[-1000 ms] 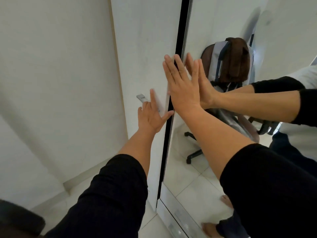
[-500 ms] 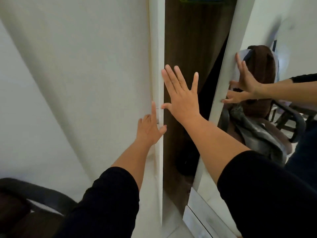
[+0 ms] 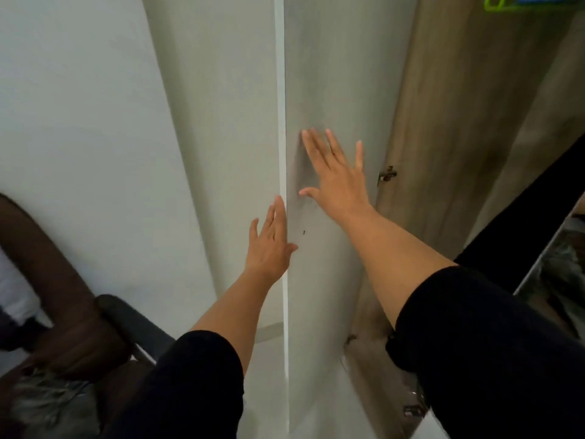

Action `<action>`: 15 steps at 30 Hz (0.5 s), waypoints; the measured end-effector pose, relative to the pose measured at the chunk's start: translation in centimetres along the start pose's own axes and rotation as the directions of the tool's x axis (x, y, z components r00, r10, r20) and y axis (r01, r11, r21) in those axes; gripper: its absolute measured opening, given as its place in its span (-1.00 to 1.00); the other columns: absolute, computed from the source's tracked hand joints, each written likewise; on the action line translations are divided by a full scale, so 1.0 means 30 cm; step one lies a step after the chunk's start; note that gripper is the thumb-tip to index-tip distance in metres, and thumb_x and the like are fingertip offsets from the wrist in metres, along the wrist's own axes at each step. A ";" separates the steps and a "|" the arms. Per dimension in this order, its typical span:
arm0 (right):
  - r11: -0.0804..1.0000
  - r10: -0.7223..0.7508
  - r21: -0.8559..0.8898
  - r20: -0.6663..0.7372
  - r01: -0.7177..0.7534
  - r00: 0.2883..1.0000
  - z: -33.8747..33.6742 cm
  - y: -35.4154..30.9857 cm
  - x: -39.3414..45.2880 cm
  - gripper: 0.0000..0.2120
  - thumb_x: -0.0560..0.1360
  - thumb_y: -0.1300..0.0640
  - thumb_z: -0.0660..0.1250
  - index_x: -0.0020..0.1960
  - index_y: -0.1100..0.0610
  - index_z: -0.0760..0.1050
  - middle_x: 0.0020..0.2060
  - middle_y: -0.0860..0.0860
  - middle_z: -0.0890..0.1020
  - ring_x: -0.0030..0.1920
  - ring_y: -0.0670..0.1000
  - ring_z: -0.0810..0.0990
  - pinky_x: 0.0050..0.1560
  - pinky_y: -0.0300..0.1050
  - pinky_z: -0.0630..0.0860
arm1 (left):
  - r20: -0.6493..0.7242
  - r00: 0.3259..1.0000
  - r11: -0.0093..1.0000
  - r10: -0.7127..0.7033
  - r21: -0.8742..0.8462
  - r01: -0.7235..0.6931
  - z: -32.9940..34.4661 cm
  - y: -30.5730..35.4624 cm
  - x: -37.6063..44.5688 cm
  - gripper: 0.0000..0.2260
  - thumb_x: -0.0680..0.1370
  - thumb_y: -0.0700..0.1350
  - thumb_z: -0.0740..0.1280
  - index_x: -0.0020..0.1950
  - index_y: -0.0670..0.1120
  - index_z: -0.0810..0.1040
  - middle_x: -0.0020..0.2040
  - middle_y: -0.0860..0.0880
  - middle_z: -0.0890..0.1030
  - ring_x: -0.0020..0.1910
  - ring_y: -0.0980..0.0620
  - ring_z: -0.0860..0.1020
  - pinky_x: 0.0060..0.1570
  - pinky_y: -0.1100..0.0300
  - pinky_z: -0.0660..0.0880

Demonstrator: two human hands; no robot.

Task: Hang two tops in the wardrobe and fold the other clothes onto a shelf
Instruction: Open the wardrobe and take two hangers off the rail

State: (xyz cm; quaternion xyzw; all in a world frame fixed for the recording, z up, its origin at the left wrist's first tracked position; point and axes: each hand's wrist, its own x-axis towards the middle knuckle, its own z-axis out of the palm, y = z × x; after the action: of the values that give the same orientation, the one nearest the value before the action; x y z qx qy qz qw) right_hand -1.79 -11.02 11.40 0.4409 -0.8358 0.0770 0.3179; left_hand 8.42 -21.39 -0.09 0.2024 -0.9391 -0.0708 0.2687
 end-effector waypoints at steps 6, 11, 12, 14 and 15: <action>0.992 -0.118 0.028 -0.104 0.121 0.988 0.192 -0.066 0.227 -0.08 0.45 -0.16 0.32 0.55 0.03 -0.21 0.55 -0.01 -0.12 0.55 0.02 -0.13 0.42 0.34 -0.17 | -0.065 0.983 0.979 -0.171 0.100 0.177 0.004 -0.167 0.123 -0.14 0.58 -0.11 0.27 0.36 -0.06 -0.51 0.56 0.03 -0.22 0.54 0.07 -0.20 0.48 -0.01 -0.17; 0.970 -0.230 0.040 -0.141 0.238 0.963 0.318 -0.073 0.409 -0.07 0.44 -0.14 0.34 0.54 0.03 -0.22 0.55 -0.03 -0.10 0.55 0.02 -0.10 0.38 0.37 -0.21 | -0.123 0.955 0.940 -0.271 0.180 0.290 0.027 -0.270 0.264 -0.09 0.56 -0.15 0.29 0.33 -0.05 -0.55 0.56 0.04 -0.23 0.54 0.07 -0.21 0.47 0.03 -0.19; 0.967 -0.245 0.041 -0.142 0.253 0.959 0.335 -0.069 0.439 -0.07 0.45 -0.14 0.33 0.53 0.03 -0.24 0.55 -0.03 -0.11 0.55 0.02 -0.11 0.38 0.38 -0.22 | -0.125 0.951 0.935 -0.284 0.185 0.304 0.035 -0.287 0.293 -0.09 0.56 -0.15 0.30 0.34 -0.05 -0.54 0.56 0.04 -0.22 0.54 0.06 -0.20 0.47 0.03 -0.19; 0.959 -0.272 0.031 -0.152 0.280 0.950 0.374 -0.062 0.492 -0.08 0.46 -0.14 0.32 0.53 0.04 -0.24 0.55 -0.04 -0.11 0.55 0.02 -0.11 0.38 0.39 -0.21 | -0.132 0.940 0.923 -0.314 0.191 0.335 0.052 -0.319 0.348 -0.08 0.55 -0.16 0.31 0.34 -0.05 -0.54 0.56 0.04 -0.22 0.54 0.05 -0.19 0.47 0.02 -0.19; 0.957 -0.282 0.019 -0.159 0.289 0.946 0.395 -0.060 0.516 -0.08 0.45 -0.15 0.32 0.54 0.04 -0.22 0.55 -0.04 -0.09 0.55 0.02 -0.09 0.37 0.40 -0.19 | -0.138 0.934 0.917 -0.330 0.188 0.352 0.060 -0.335 0.374 -0.07 0.55 -0.15 0.31 0.34 -0.04 -0.55 0.56 0.05 -0.23 0.54 0.05 -0.18 0.47 0.01 -0.18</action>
State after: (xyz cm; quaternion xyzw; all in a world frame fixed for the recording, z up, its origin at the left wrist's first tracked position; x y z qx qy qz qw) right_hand -12.19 -27.61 11.08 0.5565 -0.7343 0.0815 0.3801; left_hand 2.22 -35.16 1.29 0.3936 -0.8763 -0.0065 0.2777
